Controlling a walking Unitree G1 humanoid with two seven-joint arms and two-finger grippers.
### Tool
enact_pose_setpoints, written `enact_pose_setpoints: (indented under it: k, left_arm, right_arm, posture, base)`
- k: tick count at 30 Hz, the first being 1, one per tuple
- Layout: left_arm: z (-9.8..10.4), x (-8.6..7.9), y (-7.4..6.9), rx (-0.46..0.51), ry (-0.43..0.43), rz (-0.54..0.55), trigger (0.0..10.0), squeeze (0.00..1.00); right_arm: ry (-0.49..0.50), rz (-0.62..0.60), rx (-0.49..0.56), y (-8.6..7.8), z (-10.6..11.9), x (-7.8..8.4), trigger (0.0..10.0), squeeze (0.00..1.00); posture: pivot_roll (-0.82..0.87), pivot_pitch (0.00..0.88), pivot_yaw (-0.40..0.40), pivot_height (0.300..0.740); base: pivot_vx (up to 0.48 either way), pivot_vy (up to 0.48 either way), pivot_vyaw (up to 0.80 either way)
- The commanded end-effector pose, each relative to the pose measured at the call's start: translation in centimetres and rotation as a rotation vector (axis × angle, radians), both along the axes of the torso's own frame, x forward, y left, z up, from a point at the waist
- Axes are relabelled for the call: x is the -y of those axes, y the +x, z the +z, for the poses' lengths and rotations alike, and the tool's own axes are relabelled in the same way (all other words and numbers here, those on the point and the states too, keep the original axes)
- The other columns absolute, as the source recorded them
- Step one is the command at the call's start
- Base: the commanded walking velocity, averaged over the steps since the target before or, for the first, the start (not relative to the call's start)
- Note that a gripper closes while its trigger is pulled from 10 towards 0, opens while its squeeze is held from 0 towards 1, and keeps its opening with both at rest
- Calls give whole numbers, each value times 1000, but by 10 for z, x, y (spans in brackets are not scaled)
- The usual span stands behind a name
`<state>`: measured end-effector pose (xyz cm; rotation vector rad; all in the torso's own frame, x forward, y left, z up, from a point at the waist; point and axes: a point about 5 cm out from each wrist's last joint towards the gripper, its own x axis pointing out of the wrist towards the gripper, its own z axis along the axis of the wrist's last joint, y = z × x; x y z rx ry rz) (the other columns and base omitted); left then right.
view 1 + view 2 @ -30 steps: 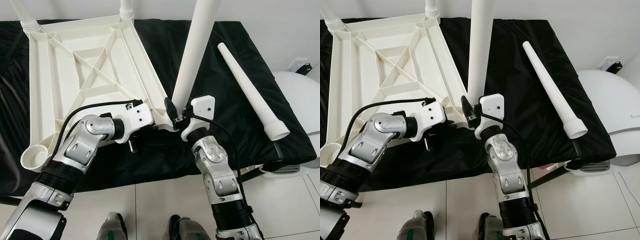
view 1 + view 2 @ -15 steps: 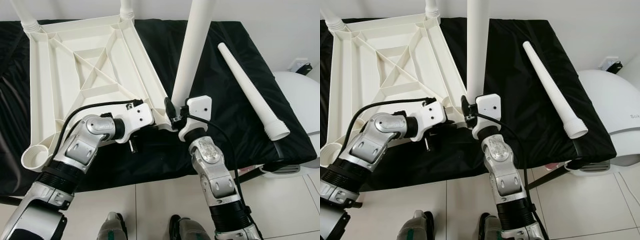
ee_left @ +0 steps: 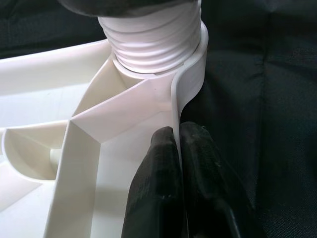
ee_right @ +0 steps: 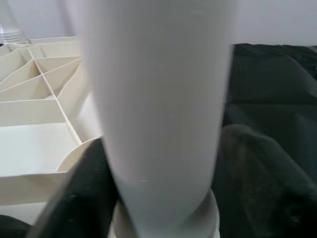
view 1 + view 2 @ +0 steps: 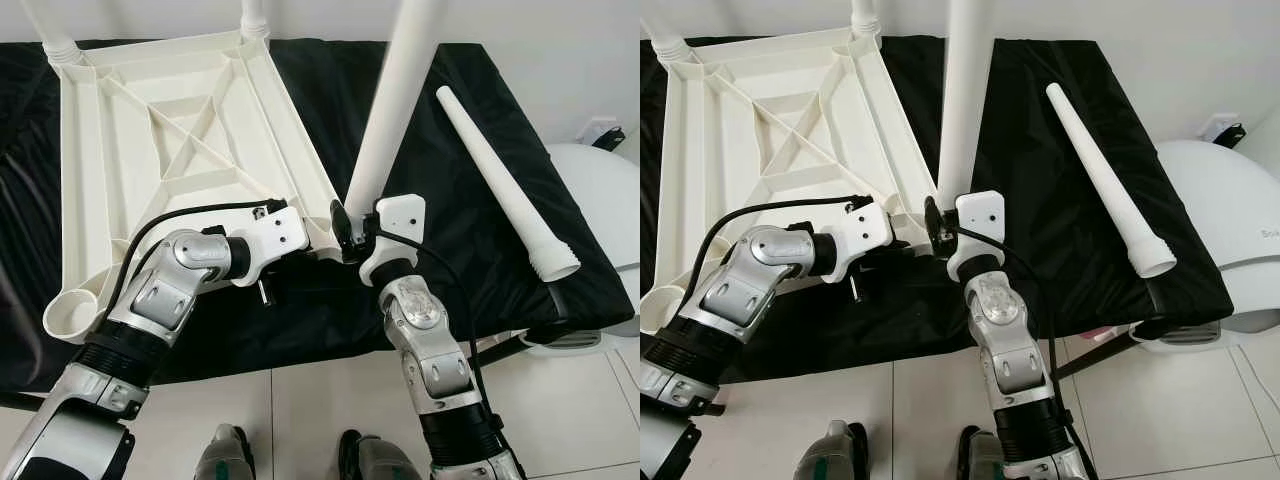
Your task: Building children table
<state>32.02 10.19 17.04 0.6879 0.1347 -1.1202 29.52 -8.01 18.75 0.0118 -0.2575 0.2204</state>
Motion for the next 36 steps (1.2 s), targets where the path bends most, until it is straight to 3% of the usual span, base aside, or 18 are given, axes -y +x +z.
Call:
enact_pose_setpoints:
  k: [1,12,14,15,16,24,27,36]
  left_arm:
    - [-43,-11,-7,-150,92,55,10000,0]
    - [-42,-11,-6,-148,94,56,10000,0]
    - [-42,-11,-6,-149,93,58,10000,0]
    - [-42,-12,-6,-149,92,59,10000,0]
    - [-42,-12,-6,-149,92,59,10000,0]
    - [-42,-12,-6,-150,92,61,10000,0]
    - [-42,-13,-7,-152,93,61,10000,0]
    - [-42,-15,-7,-153,95,65,10000,0]
  right_arm:
    - [43,-25,-65,0,-13,3,10000,1000]
    - [10,75,-22,15,-4,20,10000,1000]
    - [-17,176,-11,21,-1,24,10000,1000]
    - [-25,202,-12,22,0,26,10000,427]
    - [-33,231,-13,24,0,27,10000,0]
    - [-100,460,-4,32,6,38,10000,0]
    - [-129,641,-20,31,7,42,10000,0]
    - [-199,858,-35,38,14,50,10000,0]
  posture:
    - [73,183,-27,740]
    - [73,188,-24,740]
    - [73,191,-24,740]
    - [73,192,-25,740]
    - [73,194,-24,740]
    - [76,199,-22,740]
    - [80,202,-21,740]
    - [88,204,-16,740]
  base:
    - [0,0,0]
    - [0,0,0]
    - [0,0,0]
    - [0,0,0]
    - [0,0,0]
    - [0,0,0]
    - [0,0,0]
    - [0,0,0]
